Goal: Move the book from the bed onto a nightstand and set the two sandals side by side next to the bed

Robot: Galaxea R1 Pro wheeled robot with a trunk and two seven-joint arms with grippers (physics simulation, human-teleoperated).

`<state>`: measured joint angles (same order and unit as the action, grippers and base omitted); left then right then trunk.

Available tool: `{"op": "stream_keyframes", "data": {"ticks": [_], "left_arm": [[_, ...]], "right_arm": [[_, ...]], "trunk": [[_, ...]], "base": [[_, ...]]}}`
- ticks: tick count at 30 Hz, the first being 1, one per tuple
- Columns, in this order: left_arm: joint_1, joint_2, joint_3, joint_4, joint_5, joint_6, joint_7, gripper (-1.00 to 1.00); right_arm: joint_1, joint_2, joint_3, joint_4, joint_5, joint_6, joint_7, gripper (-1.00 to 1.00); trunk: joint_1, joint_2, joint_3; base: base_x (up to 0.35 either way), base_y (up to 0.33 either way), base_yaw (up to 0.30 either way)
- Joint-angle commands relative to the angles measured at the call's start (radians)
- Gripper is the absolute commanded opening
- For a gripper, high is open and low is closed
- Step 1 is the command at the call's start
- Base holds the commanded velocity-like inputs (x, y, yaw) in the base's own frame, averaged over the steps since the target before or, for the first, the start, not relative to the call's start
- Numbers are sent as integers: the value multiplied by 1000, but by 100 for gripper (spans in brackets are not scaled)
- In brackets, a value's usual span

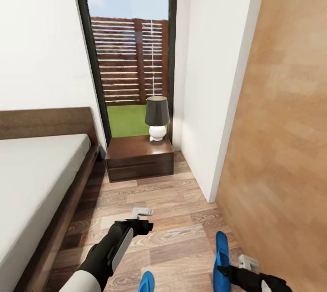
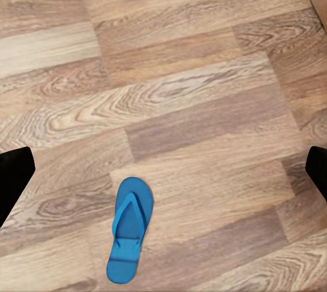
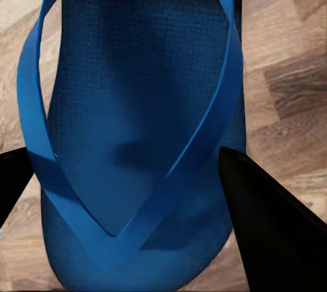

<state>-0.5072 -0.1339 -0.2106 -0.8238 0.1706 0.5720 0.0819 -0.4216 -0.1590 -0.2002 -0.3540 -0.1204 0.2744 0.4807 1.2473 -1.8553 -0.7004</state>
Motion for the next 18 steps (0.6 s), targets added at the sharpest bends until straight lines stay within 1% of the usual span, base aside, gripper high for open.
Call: {"op": "stream_keyframes", "data": {"ticks": [1, 3, 4, 5, 9, 12, 14, 15, 16, 18], "left_arm": [[-1, 0, -3, -1, 10, 4, 8, 100], [-1, -1, -3, -1, 11, 5, 8, 100], [-1, -1, -3, -1, 11, 5, 8, 100], [-1, -1, -3, -1, 12, 5, 7, 100], [-1, -1, -3, -1, 13, 5, 7, 100], [-1, -1, -3, -1, 13, 5, 7, 100], [-1, -1, -3, -1, 14, 5, 7, 100], [-1, -1, -3, -1, 14, 5, 7, 100], [-1, -1, -3, -1, 15, 5, 7, 100], [-1, -1, -3, -1, 15, 5, 7, 100]], "right_arm": [[0, 0, -3, -33, -19, 28, 2, -100], [0, 0, -3, -63, -52, 43, 3, -100], [0, 0, -2, -81, -108, 53, 4, -100], [0, 0, -2, -86, -130, 56, 4, -100], [0, 0, 1, -94, -161, 59, 11, -100], [0, 0, 1, -94, -169, 60, 88, -100], [0, 0, 0, -92, -171, 60, 192, -100], [0, 0, -1, -91, -172, 60, 233, -100], [0, -1, -2, -90, -173, 60, 259, -100], [0, -3, -4, -88, -173, 60, 282, -100]], "trunk": [[4, -8, -4], [12, -22, -11], [15, -29, -14], [19, -36, -17], [35, -64, -29], [46, -85, -39], [54, -99, -45], [58, -106, -48], [61, -113, -51], [69, -127, -58]], "base": [[0, 0, 0], [0, 0, 0], [0, 0, 0], [0, 0, 0], [0, 0, 0], [0, 0, 0], [0, 0, 0], [0, 0, 0], [0, 0, 0], [0, 0, 0]]}}
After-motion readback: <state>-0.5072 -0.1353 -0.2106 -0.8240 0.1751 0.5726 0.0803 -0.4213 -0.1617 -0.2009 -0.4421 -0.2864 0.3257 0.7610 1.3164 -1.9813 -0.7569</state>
